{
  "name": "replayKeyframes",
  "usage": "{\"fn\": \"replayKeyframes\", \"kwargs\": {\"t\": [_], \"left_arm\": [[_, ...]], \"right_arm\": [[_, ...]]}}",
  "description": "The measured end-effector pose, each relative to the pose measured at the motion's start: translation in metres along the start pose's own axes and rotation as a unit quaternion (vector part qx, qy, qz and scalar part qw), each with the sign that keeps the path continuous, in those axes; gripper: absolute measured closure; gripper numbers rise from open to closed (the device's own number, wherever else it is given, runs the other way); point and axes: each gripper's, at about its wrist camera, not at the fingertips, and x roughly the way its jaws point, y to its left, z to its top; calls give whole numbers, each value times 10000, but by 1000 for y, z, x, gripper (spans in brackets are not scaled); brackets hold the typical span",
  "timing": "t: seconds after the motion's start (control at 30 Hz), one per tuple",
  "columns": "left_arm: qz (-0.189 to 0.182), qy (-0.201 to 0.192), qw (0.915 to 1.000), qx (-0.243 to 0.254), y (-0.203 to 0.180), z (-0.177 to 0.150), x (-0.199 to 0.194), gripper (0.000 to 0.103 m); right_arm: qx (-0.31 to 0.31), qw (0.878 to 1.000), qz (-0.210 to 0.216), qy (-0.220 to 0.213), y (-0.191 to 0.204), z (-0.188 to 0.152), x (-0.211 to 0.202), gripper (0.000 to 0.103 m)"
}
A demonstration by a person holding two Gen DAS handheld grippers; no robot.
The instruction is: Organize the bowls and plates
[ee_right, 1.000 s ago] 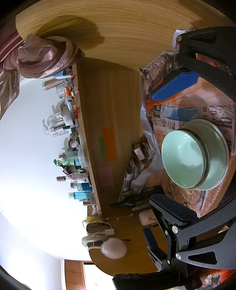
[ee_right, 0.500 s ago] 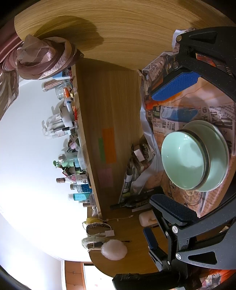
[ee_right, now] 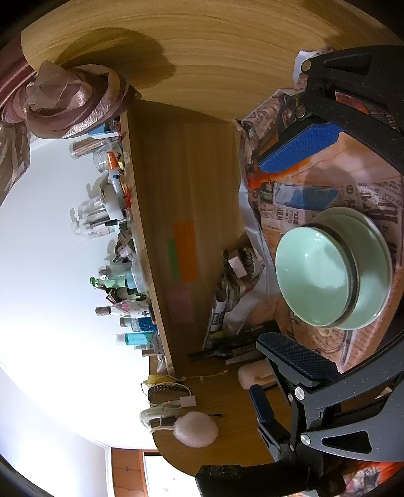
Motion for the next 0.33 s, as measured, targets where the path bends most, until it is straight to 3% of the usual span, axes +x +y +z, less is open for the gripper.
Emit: {"fn": "replayKeyframes", "kwargs": {"t": [0.33], "left_arm": [[140,-115,9998,-67,1,0,-1,1]], "right_arm": [[25,9999,5,106,1,-1,7,0]]}}
